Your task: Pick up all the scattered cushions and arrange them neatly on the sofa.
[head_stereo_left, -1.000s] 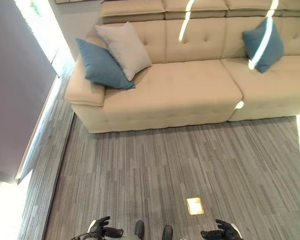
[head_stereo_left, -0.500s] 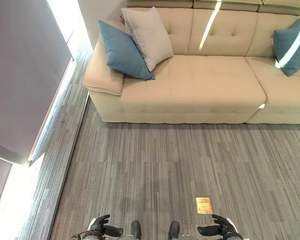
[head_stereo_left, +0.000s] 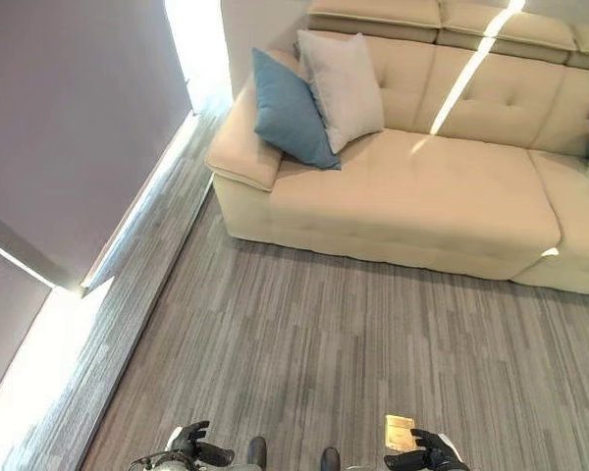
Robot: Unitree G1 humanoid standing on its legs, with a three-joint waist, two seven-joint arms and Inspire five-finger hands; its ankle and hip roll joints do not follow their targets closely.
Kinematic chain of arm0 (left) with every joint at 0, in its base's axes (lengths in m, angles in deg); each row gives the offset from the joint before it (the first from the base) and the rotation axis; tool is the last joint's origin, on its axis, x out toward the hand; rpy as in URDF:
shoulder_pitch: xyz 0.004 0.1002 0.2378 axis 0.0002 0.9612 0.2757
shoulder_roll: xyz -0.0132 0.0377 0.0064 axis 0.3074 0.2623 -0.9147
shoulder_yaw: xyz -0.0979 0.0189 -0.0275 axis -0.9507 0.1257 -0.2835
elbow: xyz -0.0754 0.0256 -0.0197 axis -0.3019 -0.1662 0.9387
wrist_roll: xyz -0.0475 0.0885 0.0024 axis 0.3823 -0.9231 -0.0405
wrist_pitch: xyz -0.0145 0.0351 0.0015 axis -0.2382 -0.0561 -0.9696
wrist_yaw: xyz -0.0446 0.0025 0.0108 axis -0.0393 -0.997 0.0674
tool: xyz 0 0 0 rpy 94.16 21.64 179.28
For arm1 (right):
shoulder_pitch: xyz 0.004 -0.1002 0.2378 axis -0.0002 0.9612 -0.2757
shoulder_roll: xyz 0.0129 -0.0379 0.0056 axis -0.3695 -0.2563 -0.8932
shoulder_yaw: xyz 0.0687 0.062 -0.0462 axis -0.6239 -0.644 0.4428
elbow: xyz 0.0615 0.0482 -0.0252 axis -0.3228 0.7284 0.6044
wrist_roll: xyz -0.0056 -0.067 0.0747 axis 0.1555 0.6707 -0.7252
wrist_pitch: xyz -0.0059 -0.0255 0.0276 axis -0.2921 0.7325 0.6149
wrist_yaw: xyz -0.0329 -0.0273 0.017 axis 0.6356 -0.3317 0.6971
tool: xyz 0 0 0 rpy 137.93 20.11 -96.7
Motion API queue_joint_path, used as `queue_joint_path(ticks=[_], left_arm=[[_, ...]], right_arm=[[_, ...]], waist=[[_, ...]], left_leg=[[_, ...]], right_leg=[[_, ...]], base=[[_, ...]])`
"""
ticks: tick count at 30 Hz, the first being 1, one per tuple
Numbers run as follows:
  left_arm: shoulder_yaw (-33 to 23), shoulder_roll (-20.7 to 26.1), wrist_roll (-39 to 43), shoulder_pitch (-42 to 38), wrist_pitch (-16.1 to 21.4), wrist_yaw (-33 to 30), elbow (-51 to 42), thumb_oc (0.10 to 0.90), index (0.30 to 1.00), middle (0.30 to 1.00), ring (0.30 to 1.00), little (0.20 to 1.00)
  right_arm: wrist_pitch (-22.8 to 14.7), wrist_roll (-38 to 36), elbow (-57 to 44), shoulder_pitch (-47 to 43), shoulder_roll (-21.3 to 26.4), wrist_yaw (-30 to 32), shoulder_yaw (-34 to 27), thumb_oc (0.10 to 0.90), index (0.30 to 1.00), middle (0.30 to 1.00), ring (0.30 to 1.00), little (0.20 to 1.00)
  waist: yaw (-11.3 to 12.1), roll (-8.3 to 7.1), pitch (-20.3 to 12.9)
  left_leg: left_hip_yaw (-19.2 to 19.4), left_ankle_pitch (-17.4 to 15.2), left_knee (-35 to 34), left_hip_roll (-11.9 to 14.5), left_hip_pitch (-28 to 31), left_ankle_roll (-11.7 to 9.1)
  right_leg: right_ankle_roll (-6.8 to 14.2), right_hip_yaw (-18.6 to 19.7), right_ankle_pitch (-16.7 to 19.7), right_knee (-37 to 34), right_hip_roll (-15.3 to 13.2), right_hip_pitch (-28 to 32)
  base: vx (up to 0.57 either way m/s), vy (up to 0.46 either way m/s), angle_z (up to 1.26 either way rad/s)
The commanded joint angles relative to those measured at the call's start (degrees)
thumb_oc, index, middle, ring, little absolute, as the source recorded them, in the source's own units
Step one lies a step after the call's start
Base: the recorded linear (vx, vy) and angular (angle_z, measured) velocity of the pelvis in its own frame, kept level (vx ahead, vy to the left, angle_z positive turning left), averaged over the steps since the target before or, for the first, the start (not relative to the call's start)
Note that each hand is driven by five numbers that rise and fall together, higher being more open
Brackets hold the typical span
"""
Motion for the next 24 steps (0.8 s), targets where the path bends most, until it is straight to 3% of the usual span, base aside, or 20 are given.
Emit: queue_joint_path(ticks=[1, 6, 7, 14, 16, 19, 20, 24], left_arm=[[1.41, 0.50, -1.65, -1.77, 1.23, -0.35, 0.44, 0.800, 0.900, 0.900, 0.900, 0.900], [1.86, 0.73, -2.78, -1.28, 1.04, -0.67, 0.68, 0.800, 0.900, 0.900, 0.900, 0.900], [1.32, 0.73, -2.79, -0.75, 0.91, -0.42, 1.05, 0.800, 0.900, 0.900, 0.900, 0.900], [0.39, 0.89, -4.01, 0.66, 0.46, -0.38, 1.64, 0.800, 0.900, 0.900, 0.900, 0.900], [0.28, 1.19, -3.79, 0.52, 0.37, -0.40, 1.15, 0.800, 0.900, 0.900, 0.900, 0.900], [0.29, 1.84, -3.24, 0.04, 0.36, -0.70, 0.40, 0.800, 0.900, 0.900, 0.900, 0.900], [0.43, 1.70, -2.89, 0.19, 0.49, -0.63, 0.24, 0.800, 0.900, 0.900, 0.900, 0.900], [0.51, 1.28, -2.52, 0.05, 0.62, -0.43, 0.38, 0.800, 0.900, 0.900, 0.900, 0.900]], right_arm=[[-0.78, -2.18, -1.03, 0.15, 3.61, 0.76, -0.12, 0.800, 0.900, 0.900, 0.900, 0.900], [-0.33, -1.83, -0.55, 0.40, 3.24, 1.00, 0.41, 0.800, 0.900, 0.900, 0.900, 0.900], [-0.27, -1.93, -0.70, 0.63, 2.78, 0.65, 0.21, 0.800, 0.900, 0.900, 0.900, 0.900], [-0.41, -0.96, -2.00, 0.75, 1.30, 0.19, 0.90, 0.800, 0.900, 0.900, 0.900, 0.900], [-0.26, -0.72, -2.74, 0.53, 0.85, -0.12, 1.10, 0.800, 0.900, 0.900, 0.900, 0.900], [-0.30, -0.50, -4.73, -0.45, 0.74, -0.13, 1.67, 0.800, 0.900, 0.900, 0.900, 0.900], [-0.44, -0.70, -5.02, -0.69, 0.85, -0.07, 1.59, 0.800, 0.900, 0.900, 0.900, 0.900], [-0.56, -0.91, -5.07, -1.29, 1.06, 0.00, 1.88, 0.800, 0.900, 0.900, 0.900, 0.900]], waist=[[-1.03, -1.92, 0.14], [-0.10, -2.41, -0.28], [0.11, -2.16, -0.98], [0.62, -2.66, -2.80], [0.87, -2.40, -2.54], [0.45, -1.33, -0.83], [0.16, -0.73, -0.95], [-0.35, -0.44, -0.83]], left_leg=[[6.90, -8.51, 8.10, -0.94, -3.44, 0.43], [8.98, -5.15, 5.37, -0.04, -8.23, 0.54], [9.17, -4.89, 2.58, 0.08, -6.91, 0.93], [10.57, -5.97, 0.09, -1.18, -3.06, 2.40], [10.66, -6.79, -0.59, -1.58, -1.53, 3.38], [10.72, -7.84, -0.73, -1.53, 0.36, 5.04], [10.42, -8.56, -1.79, -1.58, 2.56, 5.17], [10.31, -9.28, -3.40, -1.71, 5.48, 4.84]], right_leg=[[0.51, 1.26, -2.68, 2.68, -0.57, -2.72], [0.76, 0.57, -3.00, 0.42, -0.57, -0.72], [1.03, 1.11, -3.51, -0.04, -0.21, -0.28], [3.19, 2.34, -3.22, 2.21, -2.19, 0.20], [4.28, 2.73, -2.70, 8.28, -2.75, -1.88], [6.28, 2.16, 2.28, 20.79, -4.12, -8.44], [5.18, 0.96, 1.31, 20.48, -3.88, -10.48], [4.33, -2.20, 0.56, 14.29, -3.45, -11.74]], base=[[0.03, 0.009, 0.46], [0.15, 0.041, 0.40], [0.18, 0.082, 0.31], [0.20, 0.134, -0.30], [0.18, 0.183, -0.25], [0.15, 0.147, -0.15], [0.22, 0.113, 0.06], [0.23, 0.006, 0.01]])
